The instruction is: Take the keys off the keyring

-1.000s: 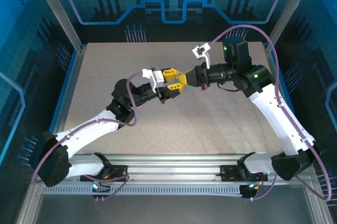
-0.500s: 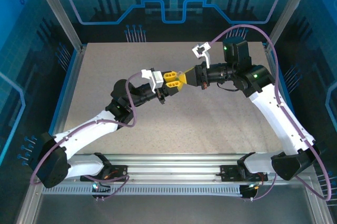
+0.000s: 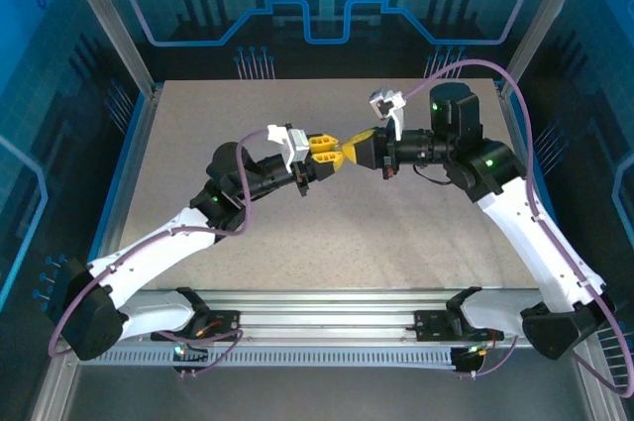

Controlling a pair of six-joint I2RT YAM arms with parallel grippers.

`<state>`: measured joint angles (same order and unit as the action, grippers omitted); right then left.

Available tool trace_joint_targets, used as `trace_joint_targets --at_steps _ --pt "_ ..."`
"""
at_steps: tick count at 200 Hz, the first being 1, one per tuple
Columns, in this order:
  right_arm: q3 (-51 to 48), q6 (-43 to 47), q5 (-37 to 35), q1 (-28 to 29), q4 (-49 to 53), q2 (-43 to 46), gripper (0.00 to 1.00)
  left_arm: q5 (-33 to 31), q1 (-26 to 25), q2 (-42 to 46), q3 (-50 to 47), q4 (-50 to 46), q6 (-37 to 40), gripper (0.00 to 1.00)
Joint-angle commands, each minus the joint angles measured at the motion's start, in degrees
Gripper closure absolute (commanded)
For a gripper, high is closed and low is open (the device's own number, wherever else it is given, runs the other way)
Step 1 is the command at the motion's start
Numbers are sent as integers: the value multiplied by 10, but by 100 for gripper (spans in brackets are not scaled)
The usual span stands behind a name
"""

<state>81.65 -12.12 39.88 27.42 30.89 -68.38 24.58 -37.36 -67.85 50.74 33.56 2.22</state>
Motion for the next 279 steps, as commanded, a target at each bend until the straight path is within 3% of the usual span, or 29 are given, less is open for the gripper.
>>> trace_joint_targets --at_steps 1,52,150,279 --pt "-11 47 -28 8 -13 35 100 -20 15 15 30 -32 -32 100" --pt "-73 139 -142 50 -71 110 100 -1 24 1 74 -98 -70 100" --pt "-138 253 -227 125 -134 175 100 -4 24 -4 101 -145 -78 100" --pt "-89 445 -374 297 -16 126 100 -21 23 -5 116 -178 -73 100"
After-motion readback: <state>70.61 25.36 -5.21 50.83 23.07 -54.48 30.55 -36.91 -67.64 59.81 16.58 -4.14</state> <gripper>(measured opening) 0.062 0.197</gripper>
